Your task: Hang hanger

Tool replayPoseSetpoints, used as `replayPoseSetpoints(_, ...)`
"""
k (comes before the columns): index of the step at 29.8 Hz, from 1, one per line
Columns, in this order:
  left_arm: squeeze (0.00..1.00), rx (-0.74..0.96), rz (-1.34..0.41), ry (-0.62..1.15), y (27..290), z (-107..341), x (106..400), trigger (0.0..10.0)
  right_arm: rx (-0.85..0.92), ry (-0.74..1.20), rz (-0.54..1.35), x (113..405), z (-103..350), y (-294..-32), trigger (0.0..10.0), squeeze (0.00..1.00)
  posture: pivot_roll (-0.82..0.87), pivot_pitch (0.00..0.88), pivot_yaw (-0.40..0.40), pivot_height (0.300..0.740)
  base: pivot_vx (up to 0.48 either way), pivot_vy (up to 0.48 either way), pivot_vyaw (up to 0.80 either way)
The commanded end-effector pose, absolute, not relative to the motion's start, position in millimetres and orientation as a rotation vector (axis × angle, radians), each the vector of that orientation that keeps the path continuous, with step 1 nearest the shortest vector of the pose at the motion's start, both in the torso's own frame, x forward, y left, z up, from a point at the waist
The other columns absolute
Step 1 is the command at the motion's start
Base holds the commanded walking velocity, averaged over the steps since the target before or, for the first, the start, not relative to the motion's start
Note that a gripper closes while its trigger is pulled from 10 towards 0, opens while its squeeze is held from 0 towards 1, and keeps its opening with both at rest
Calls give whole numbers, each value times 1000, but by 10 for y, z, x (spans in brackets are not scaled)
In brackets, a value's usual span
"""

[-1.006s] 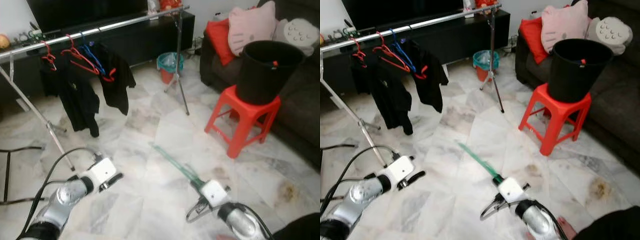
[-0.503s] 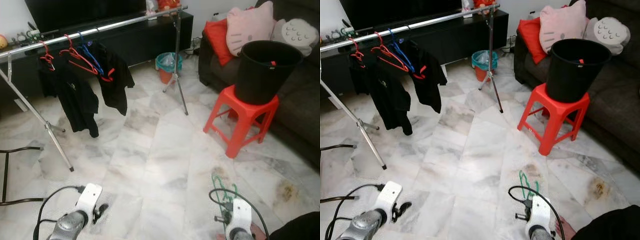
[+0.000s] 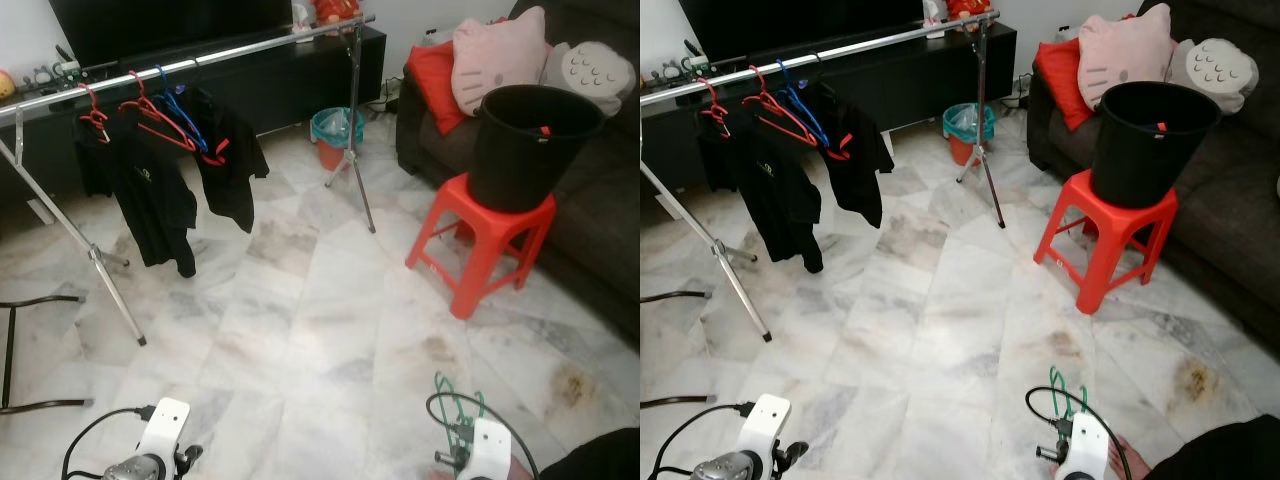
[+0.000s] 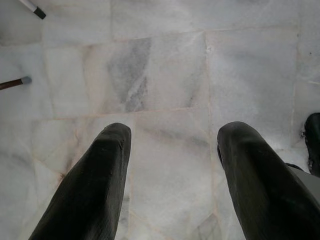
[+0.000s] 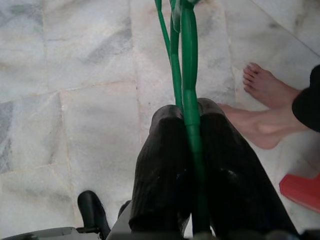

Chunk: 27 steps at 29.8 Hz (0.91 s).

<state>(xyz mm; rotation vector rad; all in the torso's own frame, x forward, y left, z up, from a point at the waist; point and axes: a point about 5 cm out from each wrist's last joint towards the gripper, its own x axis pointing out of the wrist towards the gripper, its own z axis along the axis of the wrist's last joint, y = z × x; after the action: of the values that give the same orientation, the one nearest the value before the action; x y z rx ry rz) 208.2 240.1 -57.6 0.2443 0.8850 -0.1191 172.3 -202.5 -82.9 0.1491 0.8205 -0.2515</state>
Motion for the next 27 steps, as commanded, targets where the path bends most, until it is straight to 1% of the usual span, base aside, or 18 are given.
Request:
replayPoseSetpoints(1,0,238,-99,936,2440,-634,1974,10000,157,822,-242,1735,-832,-1978,10000,0,58,6,43,740,311,0,0)
replayPoseSetpoints(7,0,239,-98,955,2424,-663,1935,10000,146,831,-228,1744,-836,-1945,10000,0,63,0,41,740,316,0,374)
replayPoseSetpoints(12,0,233,-96,960,2412,-680,1909,10000,158,832,-226,1756,-837,-1903,10000,0,65,0,41,740,323,0,0)
replayPoseSetpoints(24,0,233,-113,969,2344,-718,1873,10000,166,843,-248,1718,-854,-1915,10000,0,59,0,44,740,331,0,0)
replayPoseSetpoints(27,0,245,-143,965,2329,-714,1881,10000,126,858,-243,1703,-863,-1919,10000,0,60,0,41,740,337,0,0)
